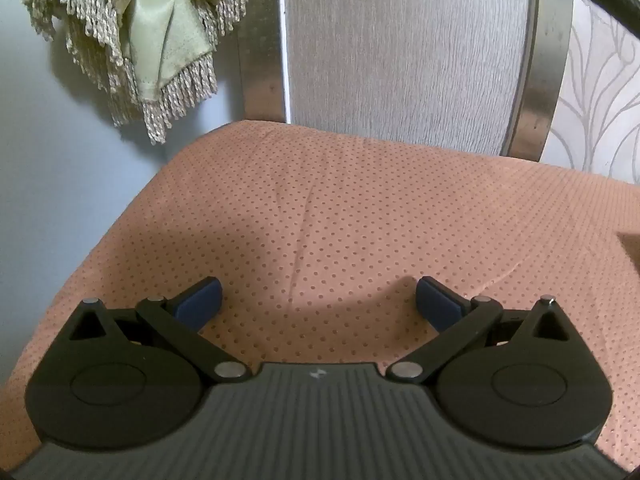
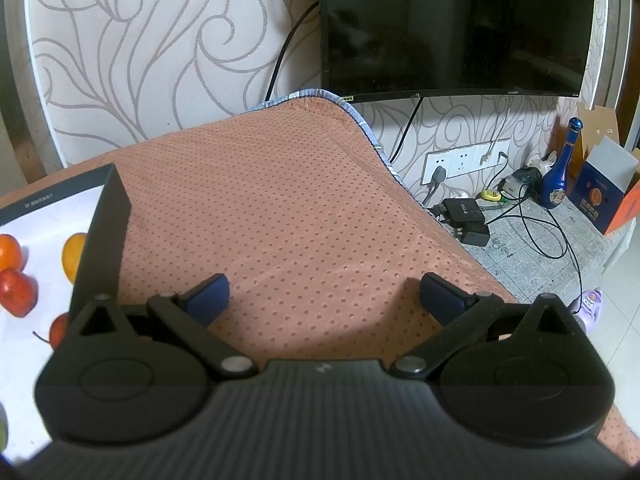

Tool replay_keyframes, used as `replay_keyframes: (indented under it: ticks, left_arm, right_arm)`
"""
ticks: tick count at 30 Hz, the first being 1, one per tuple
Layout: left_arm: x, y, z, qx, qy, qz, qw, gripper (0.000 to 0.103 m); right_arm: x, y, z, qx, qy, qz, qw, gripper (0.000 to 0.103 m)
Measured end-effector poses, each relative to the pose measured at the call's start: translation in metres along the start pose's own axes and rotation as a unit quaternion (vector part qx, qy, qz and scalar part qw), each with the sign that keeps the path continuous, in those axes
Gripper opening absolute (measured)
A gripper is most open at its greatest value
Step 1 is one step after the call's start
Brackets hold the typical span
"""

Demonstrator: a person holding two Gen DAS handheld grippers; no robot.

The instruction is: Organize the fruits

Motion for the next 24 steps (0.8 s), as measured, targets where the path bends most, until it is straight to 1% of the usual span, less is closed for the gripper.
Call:
replay_keyframes:
  ticks: [3,7,8,9,12,16,18,20,23,24]
  left_arm:
    - [0.000,-0.005,-0.003,0.002,0.009,0.014,0.9999,0.103]
    - [-0.007,-0.021,-0.005,-0.018,0.010,0.037,0.9991,0.103]
    - [-0.010,-0.026,-0.004,-0.019,0.006,0.036,0.9991,0.103]
    - [-0.012,-0.029,0.004,-0.037,0.000,0.033,0.9988,0.103]
    - [-0.014,-0.041,0.009,-0.039,0.006,0.021,0.9990,0.103]
    - [-0.017,-0.054,0.001,-0.041,0.021,0.019,0.9988,0.103]
    - [-0.018,-0.058,-0.005,-0.047,0.035,0.021,0.9981,0.103]
    - [-0.021,-0.061,-0.011,-0.051,0.059,0.024,0.9966,0.103]
    - [-0.028,-0.062,-0.025,-0.060,0.105,0.035,0.9921,0.103]
    - [-0.030,-0.063,-0.029,-0.063,0.117,0.033,0.9906,0.103]
  right_arm:
    - [0.000,0.000,0.000,0.000,0.001,0.006,1.000,0.103]
    - [0.000,0.000,0.000,0.000,0.001,0.006,1.000,0.103]
    - [0.000,0.000,0.000,0.001,-0.002,0.005,1.000,0.103]
    - [0.000,0.000,-0.001,0.006,0.001,0.006,1.000,0.103]
    - [0.000,0.003,-0.005,0.003,-0.003,0.006,1.000,0.103]
    - [0.000,0.001,0.002,0.000,-0.007,0.005,1.000,0.103]
    - [0.001,0.001,-0.002,0.003,-0.002,0.005,1.000,0.103]
    - [0.000,0.000,-0.002,0.003,-0.003,0.005,1.000,0.103]
    - [0.000,0.000,-0.001,0.003,-0.003,0.005,1.000,0.103]
    - [0.000,0.000,-0.001,0.003,-0.003,0.005,1.000,0.103]
Point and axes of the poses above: each gripper's, at about its wrist camera, not at the fingertips, and y roughly the way its jaws point, z to its left, x to its top, the point moved 7 cm from there along y, roughly the way its jaws point, and after that the axes turned 2 degrees about -z, right-handed, at the moved point
